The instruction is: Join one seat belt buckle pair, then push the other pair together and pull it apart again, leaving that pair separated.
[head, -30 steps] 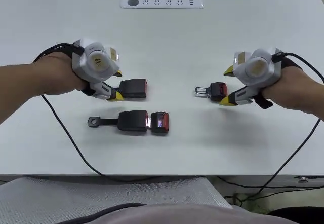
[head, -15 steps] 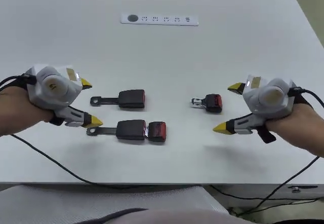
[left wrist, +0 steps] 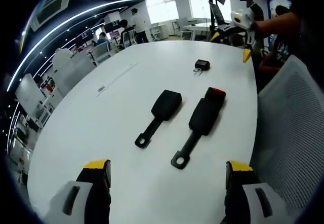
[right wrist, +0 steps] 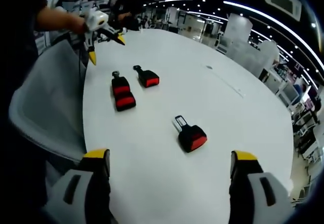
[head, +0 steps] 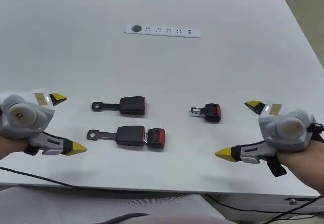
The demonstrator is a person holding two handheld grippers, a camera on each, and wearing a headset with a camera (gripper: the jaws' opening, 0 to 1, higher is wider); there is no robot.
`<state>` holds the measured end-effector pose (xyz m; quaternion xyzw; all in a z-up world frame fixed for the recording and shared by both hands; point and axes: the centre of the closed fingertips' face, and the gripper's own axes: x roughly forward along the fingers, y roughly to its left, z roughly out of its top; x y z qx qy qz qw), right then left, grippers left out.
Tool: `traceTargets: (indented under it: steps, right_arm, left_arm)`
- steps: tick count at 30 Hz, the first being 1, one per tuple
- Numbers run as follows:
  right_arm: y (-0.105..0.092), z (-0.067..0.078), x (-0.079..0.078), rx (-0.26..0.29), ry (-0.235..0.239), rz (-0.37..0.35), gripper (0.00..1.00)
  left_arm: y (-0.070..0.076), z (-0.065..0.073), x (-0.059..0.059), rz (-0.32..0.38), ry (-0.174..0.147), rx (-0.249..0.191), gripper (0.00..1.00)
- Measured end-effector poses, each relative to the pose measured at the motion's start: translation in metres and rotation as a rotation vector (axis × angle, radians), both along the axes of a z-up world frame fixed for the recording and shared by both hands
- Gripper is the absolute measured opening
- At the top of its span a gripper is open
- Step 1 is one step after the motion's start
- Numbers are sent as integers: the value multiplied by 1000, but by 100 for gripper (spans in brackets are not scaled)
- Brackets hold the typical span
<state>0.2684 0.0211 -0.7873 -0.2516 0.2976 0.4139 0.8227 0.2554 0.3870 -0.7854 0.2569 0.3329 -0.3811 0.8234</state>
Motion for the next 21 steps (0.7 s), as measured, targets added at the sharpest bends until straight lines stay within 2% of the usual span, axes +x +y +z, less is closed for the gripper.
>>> traceTargets:
  steps: [1, 6, 14, 21]
  right_arm:
    - [-2, 1, 0, 4, -7, -7, 100]
    - [-5, 0, 0, 17, -9, -26, 100]
    - [2, -1, -7, 43, -2, -40, 100]
    - [-1, -2, -10, 63, 0, -72, 100]
  left_arm:
    - [0, 0, -1, 9, 2, -3, 100]
    - [6, 0, -3, 38, -21, 6, 100]
    - [9, 1, -5, 66, -31, -19, 99]
    - [16, 2, -6, 107, -38, -50, 99]
